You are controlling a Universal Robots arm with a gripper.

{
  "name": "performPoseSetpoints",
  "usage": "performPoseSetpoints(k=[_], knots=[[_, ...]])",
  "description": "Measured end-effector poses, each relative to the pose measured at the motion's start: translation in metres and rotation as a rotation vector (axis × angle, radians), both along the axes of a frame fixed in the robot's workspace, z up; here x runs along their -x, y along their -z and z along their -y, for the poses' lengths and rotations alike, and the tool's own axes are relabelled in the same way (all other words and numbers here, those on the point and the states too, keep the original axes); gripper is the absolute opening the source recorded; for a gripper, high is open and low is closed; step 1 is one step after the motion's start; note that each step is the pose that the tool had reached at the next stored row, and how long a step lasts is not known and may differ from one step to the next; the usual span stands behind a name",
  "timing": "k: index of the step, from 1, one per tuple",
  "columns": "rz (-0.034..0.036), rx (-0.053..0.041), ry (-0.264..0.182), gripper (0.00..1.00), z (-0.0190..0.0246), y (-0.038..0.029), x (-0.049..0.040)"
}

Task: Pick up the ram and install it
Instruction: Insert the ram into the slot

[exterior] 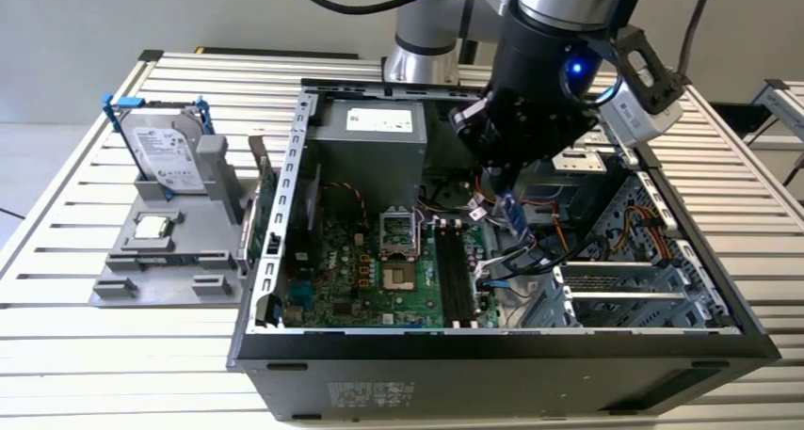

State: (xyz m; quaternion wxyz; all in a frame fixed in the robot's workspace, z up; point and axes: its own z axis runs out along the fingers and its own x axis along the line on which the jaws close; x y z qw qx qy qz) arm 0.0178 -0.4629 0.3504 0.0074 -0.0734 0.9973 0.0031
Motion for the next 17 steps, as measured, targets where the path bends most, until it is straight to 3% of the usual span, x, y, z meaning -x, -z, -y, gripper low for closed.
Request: performPoseSetpoints(k=[17], knots=[[0.0,0.0058,0.0,0.0,-0.0001,0.0092,0.0]])
